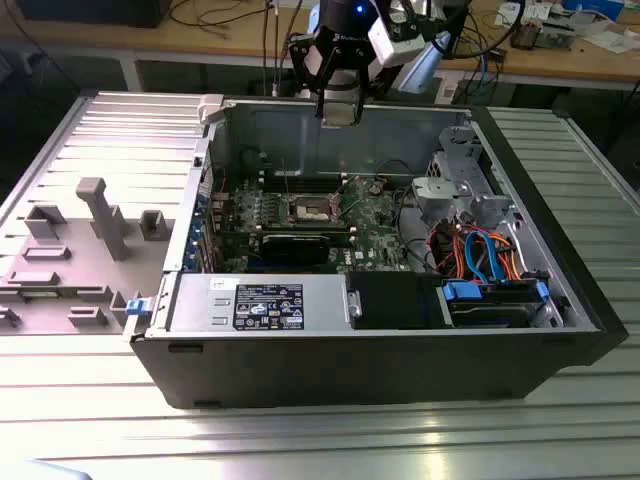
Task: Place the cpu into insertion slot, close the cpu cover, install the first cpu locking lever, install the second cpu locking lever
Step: 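Place the cpu into insertion slot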
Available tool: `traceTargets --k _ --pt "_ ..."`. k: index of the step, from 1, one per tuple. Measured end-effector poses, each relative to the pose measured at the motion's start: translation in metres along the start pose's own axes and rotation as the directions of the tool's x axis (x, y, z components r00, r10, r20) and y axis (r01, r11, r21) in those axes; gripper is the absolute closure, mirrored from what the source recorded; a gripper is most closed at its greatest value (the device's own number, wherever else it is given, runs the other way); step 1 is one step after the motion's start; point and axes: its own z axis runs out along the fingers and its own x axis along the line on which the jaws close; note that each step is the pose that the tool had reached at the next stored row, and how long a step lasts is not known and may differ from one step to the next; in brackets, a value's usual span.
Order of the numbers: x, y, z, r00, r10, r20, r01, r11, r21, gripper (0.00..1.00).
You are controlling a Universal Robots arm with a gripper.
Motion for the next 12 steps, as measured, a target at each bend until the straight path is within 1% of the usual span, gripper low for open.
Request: traceTargets --k 4,7,8,9,10,12 --pt "0.0000 0.0000 0.0000 1.0000 0.000 0.0000 0.000 1.0000 0.0000 0.46" --pt "0.0000 -0.0002 -0.0001 1.0000 0.001 0.0000 -0.001 1.0000 0.0017 0.46" --pt "-0.0001 -0.0002 0.0000 1.0000 0.007 0.0006 -0.007 1.0000 0.0021 0.46" --pt "0.0000 -0.0001 0.0001 0.9997 0.025 0.0023 -0.025 0.9997 0.0017 0.46" --pt "0.0000 -0.0006 0.0002 0.9995 0.032 0.0029 -0.032 0.9995 0.0014 0.46" --pt "0.0000 -0.0020 0.0001 0.9995 0.032 0.0030 -0.032 0.9995 0.0014 0.46"
